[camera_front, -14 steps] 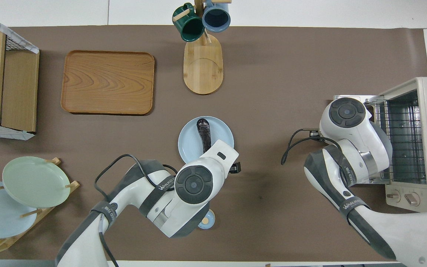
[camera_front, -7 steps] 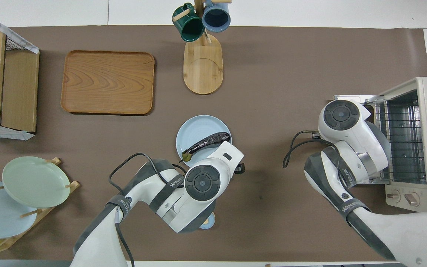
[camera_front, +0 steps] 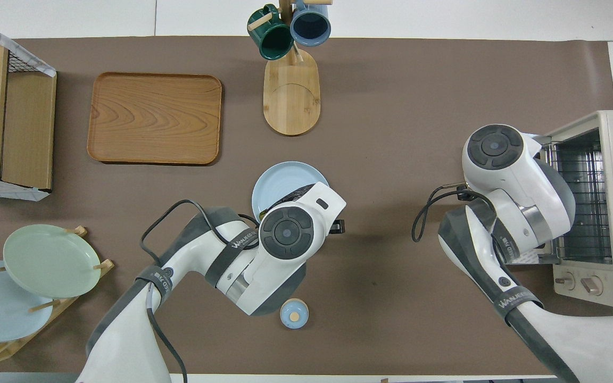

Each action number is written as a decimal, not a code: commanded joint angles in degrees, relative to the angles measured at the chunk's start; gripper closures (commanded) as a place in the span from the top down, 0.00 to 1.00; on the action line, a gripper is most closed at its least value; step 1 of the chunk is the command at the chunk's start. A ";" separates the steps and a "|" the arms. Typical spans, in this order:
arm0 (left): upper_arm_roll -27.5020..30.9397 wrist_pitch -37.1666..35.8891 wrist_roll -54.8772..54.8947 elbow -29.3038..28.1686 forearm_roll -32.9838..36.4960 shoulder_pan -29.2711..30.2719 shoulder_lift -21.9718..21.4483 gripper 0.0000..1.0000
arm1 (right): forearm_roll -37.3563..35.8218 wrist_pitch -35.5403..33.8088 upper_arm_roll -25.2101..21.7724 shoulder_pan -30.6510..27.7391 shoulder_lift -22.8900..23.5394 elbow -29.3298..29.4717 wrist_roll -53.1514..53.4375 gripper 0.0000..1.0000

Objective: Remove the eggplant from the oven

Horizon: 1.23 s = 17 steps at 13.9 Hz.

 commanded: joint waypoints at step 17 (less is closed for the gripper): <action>2.73 6.88 -81.46 0.20 1.74 2.29 4.04 1.00 | 20.40 -20.60 -0.75 -11.17 -3.98 19.65 -14.83 0.72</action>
